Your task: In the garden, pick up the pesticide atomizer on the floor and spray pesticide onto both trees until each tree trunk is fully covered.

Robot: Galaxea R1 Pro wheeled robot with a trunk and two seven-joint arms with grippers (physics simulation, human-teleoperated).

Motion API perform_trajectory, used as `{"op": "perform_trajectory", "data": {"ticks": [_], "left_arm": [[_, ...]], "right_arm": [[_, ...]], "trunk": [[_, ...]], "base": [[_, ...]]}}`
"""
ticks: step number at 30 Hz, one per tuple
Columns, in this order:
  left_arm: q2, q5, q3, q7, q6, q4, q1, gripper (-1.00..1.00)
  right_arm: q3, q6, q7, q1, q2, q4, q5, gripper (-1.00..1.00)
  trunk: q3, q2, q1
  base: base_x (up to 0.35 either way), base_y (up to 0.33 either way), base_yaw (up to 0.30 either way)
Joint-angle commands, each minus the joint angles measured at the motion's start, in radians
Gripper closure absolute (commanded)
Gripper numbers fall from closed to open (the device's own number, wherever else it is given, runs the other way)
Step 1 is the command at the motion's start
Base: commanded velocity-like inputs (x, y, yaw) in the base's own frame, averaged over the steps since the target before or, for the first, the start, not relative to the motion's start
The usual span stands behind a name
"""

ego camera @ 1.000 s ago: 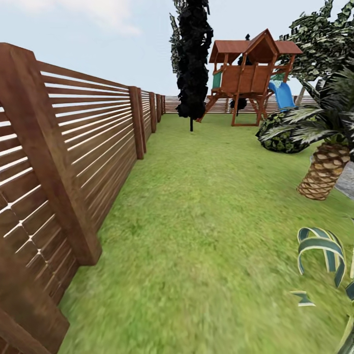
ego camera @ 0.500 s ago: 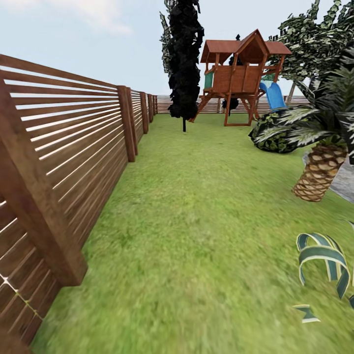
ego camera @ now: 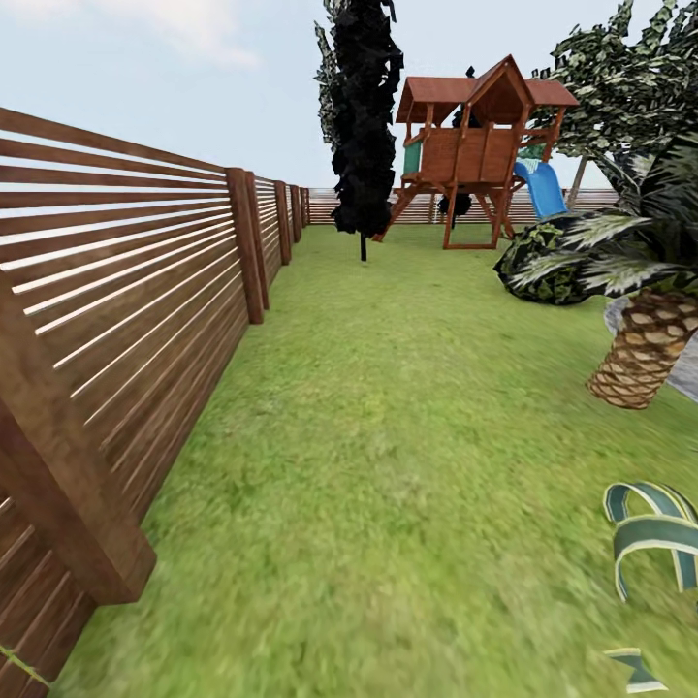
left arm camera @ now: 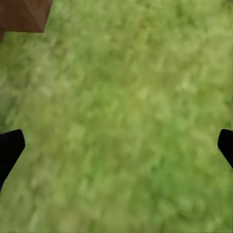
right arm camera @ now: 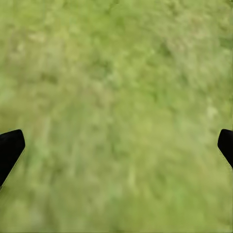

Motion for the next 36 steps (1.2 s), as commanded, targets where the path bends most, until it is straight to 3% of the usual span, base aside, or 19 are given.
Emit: {"op": "perform_trajectory", "data": {"ticks": [1, 36], "left_arm": [[0.000, 0.004, 0.000, 0.000, -0.003, 0.001, -0.001, -1.00], [0.000, 0.004, 0.000, 0.001, -0.003, 0.001, -0.001, -1.00]], "right_arm": [[-0.003, -0.003, 0.000, -0.001, 0.000, 0.001, 0.006, -1.00], [-0.004, -0.003, 0.000, -0.001, -0.001, 0.001, 0.007, -1.00]], "trunk": [[-0.001, 0.000, 0.000], [-0.001, 0.000, 0.000]], "base": [[0.339, 0.000, 0.000], [0.339, 0.000, 0.000]]}}
